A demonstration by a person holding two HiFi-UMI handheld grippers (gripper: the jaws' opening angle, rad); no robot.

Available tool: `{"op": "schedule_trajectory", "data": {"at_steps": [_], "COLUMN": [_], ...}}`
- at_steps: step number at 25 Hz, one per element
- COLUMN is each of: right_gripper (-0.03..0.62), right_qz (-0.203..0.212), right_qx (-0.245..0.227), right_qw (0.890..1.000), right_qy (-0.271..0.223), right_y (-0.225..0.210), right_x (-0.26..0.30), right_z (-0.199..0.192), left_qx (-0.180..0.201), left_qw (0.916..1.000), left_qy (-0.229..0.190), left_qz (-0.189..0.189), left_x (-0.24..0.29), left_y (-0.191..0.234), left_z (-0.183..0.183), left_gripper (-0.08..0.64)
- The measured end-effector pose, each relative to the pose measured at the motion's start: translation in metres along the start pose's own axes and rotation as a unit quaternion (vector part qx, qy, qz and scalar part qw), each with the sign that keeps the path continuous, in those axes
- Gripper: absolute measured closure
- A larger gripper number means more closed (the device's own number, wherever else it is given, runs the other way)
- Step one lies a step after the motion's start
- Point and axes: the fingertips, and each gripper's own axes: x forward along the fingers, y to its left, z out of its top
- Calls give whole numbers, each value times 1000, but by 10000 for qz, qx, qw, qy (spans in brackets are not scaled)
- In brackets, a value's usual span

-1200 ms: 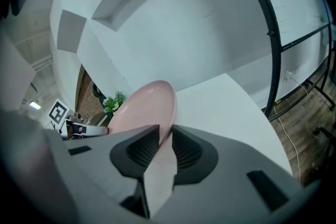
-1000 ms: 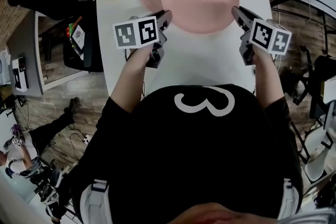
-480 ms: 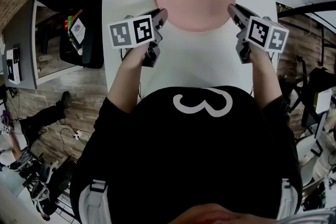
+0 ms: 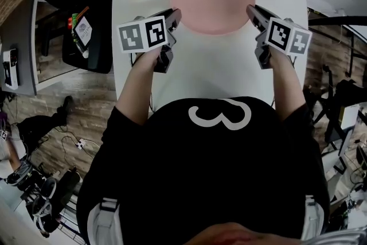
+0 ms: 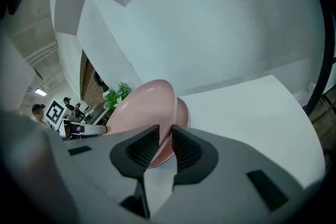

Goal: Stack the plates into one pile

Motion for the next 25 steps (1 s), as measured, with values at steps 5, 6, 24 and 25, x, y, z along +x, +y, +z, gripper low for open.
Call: {"op": "schedule_trajectory", "data": {"at_steps": [5,6,24,25], "right_gripper": [503,503,502,502], "right_qz": [-48,-55,-212,-236], "right_qx": [38,56,122,123], "right_qw": [9999,9999,9990,9990], "right_qy": [106,126,371,371], "right_y": [-8,-10,-28,-28], "right_x": [11,12,31,32], "right_z": [-4,-5,-18,-18], "left_qx": [-74,-88,-76,-78], "left_qw": [10000,9999,9996,9995], "left_qy": [41,44,283,290], "left_qz": [43,42,-14,-29], "left_x": [9,11,39,40], "left_y": [5,6,17,19], "left_z": [-2,-2,-13,-14], "left_gripper": [474,476,474,474]}}
